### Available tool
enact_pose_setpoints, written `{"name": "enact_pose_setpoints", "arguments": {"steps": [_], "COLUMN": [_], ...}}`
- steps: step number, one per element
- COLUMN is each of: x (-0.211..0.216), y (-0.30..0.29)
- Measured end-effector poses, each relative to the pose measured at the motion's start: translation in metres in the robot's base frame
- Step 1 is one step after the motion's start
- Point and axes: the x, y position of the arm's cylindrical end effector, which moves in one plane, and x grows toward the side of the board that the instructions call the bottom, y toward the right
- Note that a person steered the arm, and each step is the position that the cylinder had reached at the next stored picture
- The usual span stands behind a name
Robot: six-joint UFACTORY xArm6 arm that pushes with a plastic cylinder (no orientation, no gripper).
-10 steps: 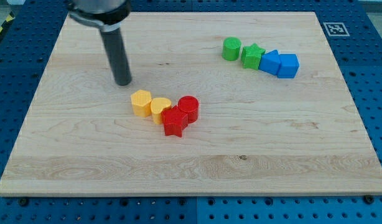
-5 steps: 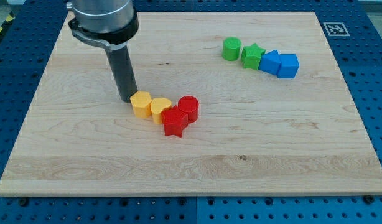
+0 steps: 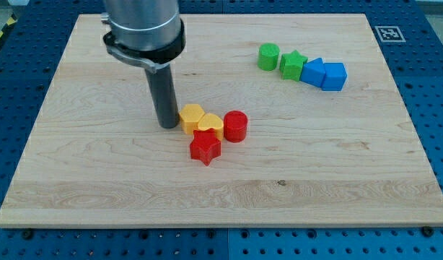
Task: Move the yellow hexagon into the yellow heart
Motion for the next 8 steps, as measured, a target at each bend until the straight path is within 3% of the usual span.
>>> {"name": "enact_pose_setpoints", "arguments": {"steps": [2, 5, 8], "x": [-0.026, -0.036, -0.015], "y": [-0.013, 0.105, 0.126]}}
